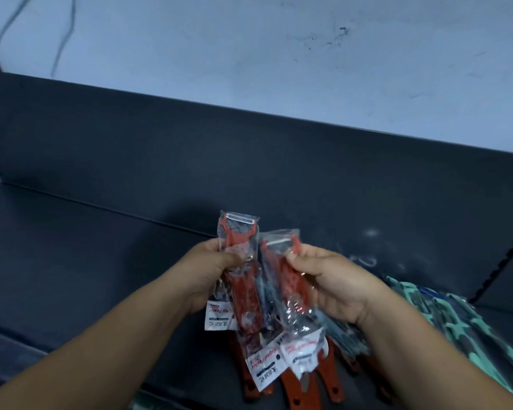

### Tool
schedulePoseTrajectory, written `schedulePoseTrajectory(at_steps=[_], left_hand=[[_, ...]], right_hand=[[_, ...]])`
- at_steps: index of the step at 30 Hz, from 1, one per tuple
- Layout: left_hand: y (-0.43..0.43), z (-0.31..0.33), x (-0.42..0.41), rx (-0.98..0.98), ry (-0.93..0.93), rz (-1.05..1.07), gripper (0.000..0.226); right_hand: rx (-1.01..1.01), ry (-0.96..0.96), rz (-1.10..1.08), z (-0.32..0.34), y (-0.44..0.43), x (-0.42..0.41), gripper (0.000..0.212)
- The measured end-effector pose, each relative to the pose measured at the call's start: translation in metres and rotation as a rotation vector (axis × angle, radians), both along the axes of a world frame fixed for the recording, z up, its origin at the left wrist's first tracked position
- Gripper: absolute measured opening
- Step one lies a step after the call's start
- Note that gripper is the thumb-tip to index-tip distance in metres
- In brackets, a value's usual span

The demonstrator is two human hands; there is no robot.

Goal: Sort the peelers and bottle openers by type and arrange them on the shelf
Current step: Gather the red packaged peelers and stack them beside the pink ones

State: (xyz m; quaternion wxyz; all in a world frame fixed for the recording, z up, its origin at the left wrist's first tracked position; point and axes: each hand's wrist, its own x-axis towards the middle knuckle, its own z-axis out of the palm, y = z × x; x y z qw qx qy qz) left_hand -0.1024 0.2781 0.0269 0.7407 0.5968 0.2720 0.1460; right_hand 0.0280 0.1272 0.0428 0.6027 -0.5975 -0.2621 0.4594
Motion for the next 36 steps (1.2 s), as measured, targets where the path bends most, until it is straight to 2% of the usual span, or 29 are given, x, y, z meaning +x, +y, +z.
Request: schedulePoseTrajectory(at_steps=[2,6,8,10,15,19,24,28,32,36], left_hand=[[-0.004,0.001,0.004,-0.01,0.002,0.002,0.019],[-0.014,0.008,0.011,-0.072,-0.04,0.04,0.027],[-0.015,0.011,0.012,-0.192,-0.077,0.022,0.044],[-0.013,0.011,0.014,-0.247,-0.09,0.023,0.061],[-0.019,0.01,0.016,-0.212,-0.073,0.173,0.047],[-0.023,0.014,0.016,-0.289,-0.111,0.219,0.041],[-0.033,0.017,0.022,-0.291,-0.152,0.241,0.025],[-0.04,0.015,0.029,-0.258,-0.219,0.308,0.024],[-0.031,0.013,0.029,-0.208,-0.204,0.358,0.022],[-0.021,0.019,0.025,-0.116,-0.122,0.397,0.019]], right_hand=[[-0.044,-0.04,0.047,-0.006,0.005,-0.009,0.028],[-0.014,-0.007,-0.015,-0.016,0.012,-0.02,0.024],[-0.018,-0.032,-0.005,-0.022,0.011,-0.019,0.023],[-0.014,-0.069,-0.022,-0.025,0.007,-0.019,0.012],[0.069,-0.005,-0.114,-0.026,-0.002,-0.015,0.01],[0.036,-0.007,-0.126,-0.029,-0.007,-0.015,0.01],[0.05,0.046,-0.121,-0.033,-0.007,-0.022,0.01],[0.022,0.098,-0.085,-0.033,-0.009,-0.025,0.025],[-0.041,0.202,-0.075,-0.027,-0.022,-0.017,0.015],[0.005,0.253,-0.12,-0.019,-0.042,-0.002,0.013]])
